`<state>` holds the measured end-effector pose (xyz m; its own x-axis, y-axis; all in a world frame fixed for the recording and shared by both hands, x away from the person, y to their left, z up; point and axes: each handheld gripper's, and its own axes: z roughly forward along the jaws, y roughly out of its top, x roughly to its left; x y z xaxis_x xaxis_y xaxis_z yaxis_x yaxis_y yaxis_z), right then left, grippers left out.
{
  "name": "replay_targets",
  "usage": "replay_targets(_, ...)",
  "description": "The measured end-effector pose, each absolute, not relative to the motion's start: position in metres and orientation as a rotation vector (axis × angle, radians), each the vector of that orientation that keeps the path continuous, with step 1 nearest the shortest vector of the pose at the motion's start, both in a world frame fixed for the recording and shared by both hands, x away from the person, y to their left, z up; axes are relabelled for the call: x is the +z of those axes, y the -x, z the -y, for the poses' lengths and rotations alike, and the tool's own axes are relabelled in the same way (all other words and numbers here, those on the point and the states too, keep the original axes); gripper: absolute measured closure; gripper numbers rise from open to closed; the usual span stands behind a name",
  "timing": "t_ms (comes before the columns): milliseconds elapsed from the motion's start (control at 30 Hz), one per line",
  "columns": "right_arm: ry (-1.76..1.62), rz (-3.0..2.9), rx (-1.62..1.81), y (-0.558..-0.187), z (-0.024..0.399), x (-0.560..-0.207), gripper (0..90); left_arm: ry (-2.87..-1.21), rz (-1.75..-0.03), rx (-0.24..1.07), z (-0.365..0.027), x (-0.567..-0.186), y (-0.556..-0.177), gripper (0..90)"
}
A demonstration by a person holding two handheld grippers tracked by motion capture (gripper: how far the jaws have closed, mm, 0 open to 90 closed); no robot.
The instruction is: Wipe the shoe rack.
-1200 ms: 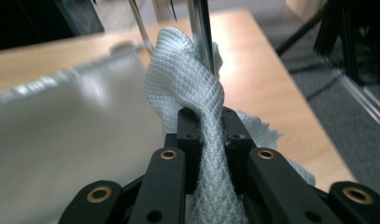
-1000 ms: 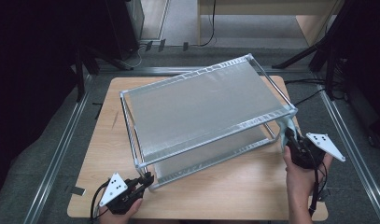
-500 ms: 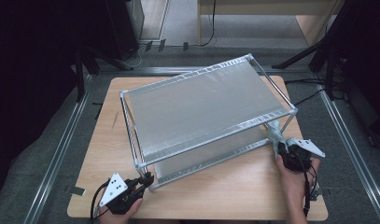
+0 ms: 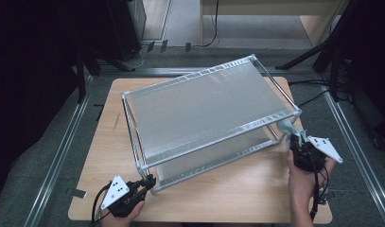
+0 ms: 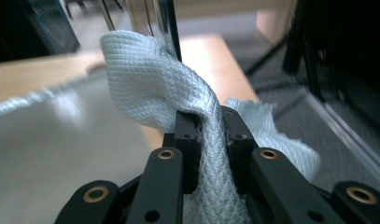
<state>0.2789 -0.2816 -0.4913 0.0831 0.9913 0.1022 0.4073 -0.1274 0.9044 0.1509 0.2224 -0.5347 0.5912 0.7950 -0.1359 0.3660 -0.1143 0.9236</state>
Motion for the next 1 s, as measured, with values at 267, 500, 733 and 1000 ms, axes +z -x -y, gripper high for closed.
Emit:
replay_targets(267,-1.523,-1.718,1.021,-0.295,0.237,-0.521,77.2,-1.714,-0.965,0.485,-0.223,-0.535,-0.151,78.7)
replay_targets(500,-1.440,-1.919,0.951,-0.306,0.214,-0.545,80.1,-1.717,-0.961,0.477,-0.222,-0.535,-0.150,78.7)
replay_targets(733,-1.440,-1.950,0.948,-0.304,0.217,-0.547,80.7,-1.720,-0.949,0.468,-0.221,-0.535,-0.150,78.6)
replay_targets(1000,-1.452,-1.953,0.901,-0.285,0.228,-0.545,81.8,-1.769,-0.857,0.447,-0.219,-0.534,-0.148,78.5)
